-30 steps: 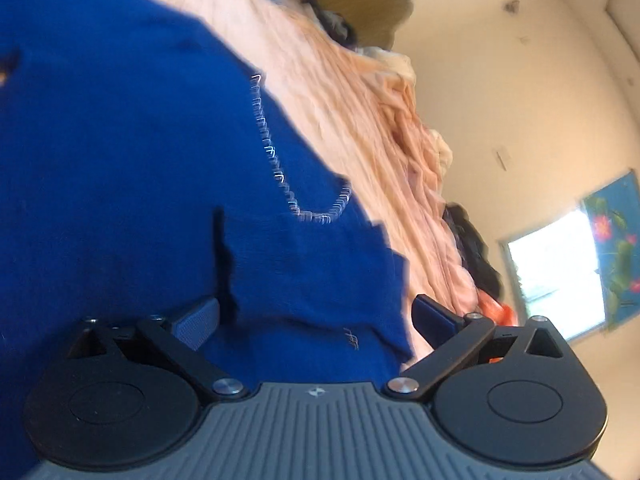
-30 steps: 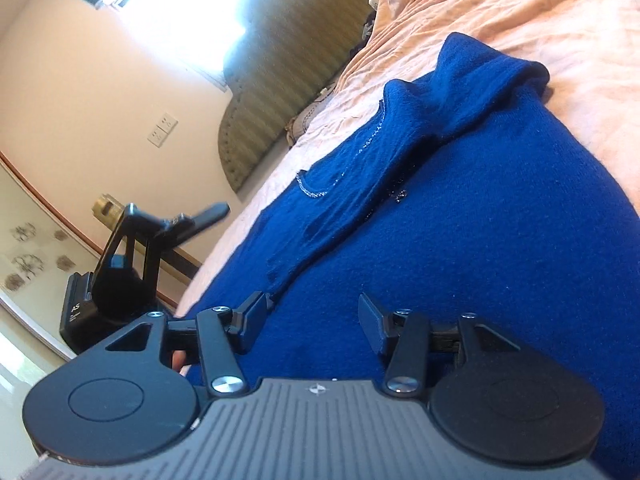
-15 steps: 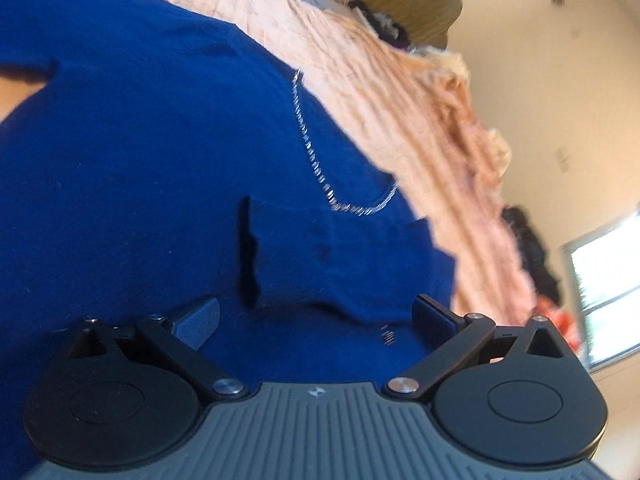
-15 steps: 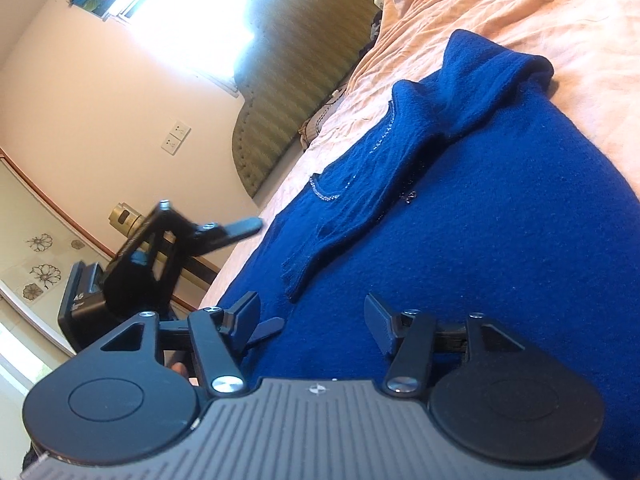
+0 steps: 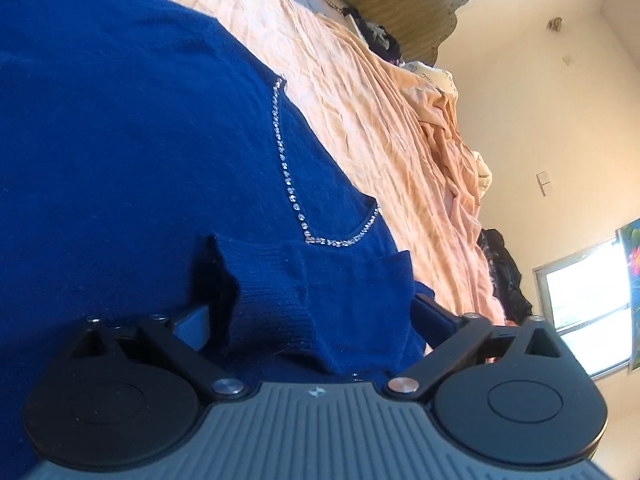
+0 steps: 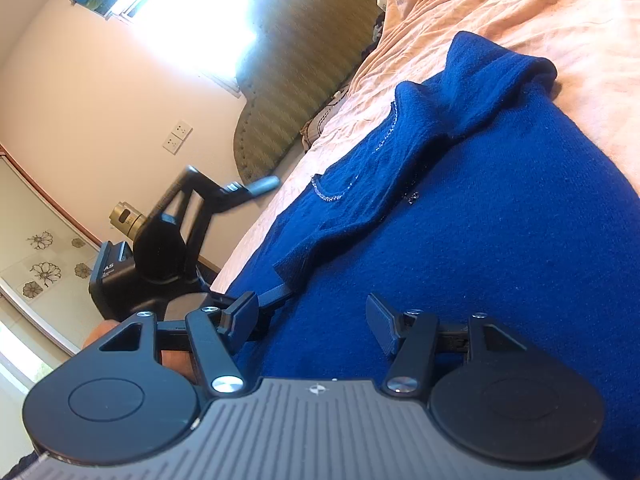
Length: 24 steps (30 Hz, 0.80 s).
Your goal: Fold small clothes
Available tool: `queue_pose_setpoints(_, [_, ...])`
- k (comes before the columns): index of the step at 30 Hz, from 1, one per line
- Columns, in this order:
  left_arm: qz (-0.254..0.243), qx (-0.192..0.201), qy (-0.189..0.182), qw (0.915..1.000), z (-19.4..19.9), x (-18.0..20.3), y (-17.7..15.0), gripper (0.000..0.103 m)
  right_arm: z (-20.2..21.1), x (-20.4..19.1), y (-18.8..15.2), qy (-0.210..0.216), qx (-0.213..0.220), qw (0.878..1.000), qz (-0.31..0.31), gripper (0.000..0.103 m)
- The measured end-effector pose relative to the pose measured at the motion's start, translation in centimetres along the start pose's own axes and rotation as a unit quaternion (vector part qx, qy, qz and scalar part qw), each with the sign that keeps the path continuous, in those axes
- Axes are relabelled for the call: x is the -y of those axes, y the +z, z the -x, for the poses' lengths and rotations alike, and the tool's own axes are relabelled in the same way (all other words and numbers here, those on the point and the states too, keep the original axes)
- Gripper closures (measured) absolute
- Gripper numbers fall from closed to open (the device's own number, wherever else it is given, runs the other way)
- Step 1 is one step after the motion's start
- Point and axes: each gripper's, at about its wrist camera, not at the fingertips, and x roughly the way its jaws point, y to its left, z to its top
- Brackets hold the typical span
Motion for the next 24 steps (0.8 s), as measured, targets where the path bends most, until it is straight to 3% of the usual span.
queue_pose_setpoints(1, [-0.021,0.007,0.024,0.9995,0.2,0.5,-0.2,0.041,0.0,0.0,0.0,0.000,0.000,1.000,0.000,0.038])
queue_pose_setpoints(2, [-0.043,0.012,0.052,0.9977,0.1,1.1,-0.4,0.067,0.0,0.0,0.0,0.000,0.001,1.000,0.000,0.038])
queue_pose_setpoints(4, [-0.072,0.009,0.090,0.9934,-0.3,1.5,-0.6,0.074,0.0,0.0,0.0,0.001,0.001,1.000,0.000,0.038])
queue_pose_setpoints(5, [-0.075,0.010,0.090,0.9931,-0.3,1.6,-0.7,0.076,0.0,0.1,0.0,0.001,0.002,1.000,0.000,0.038])
queue_pose_setpoints(7, [-0.083,0.003,0.092,0.9923,-0.4,1.7,-0.7,0.093,0.0,0.1,0.1,0.003,0.002,1.000,-0.001,0.038])
queue_pose_setpoints(11, [-0.133,0.022,0.091,0.9866,0.6,3.1,-0.4,0.096,-0.1,0.1,0.1,0.003,0.002,1.000,0.001,0.038])
queue_pose_setpoints(16, [-0.223,0.070,0.088,0.9682,5.9,6.6,2.4,0.097,-0.1,0.1,0.1,0.003,0.002,1.000,0.002,0.038])
queue_pose_setpoints(20, [-0.258,0.080,0.155,0.9502,8.7,4.7,6.0,0.097,-0.1,0.1,0.1,0.003,0.002,1.000,0.002,0.038])
queue_pose_setpoints(24, [-0.257,0.067,0.228,0.9368,8.1,0.7,8.2,0.097,0.0,0.1,0.1,0.002,0.002,1.000,0.003,0.038])
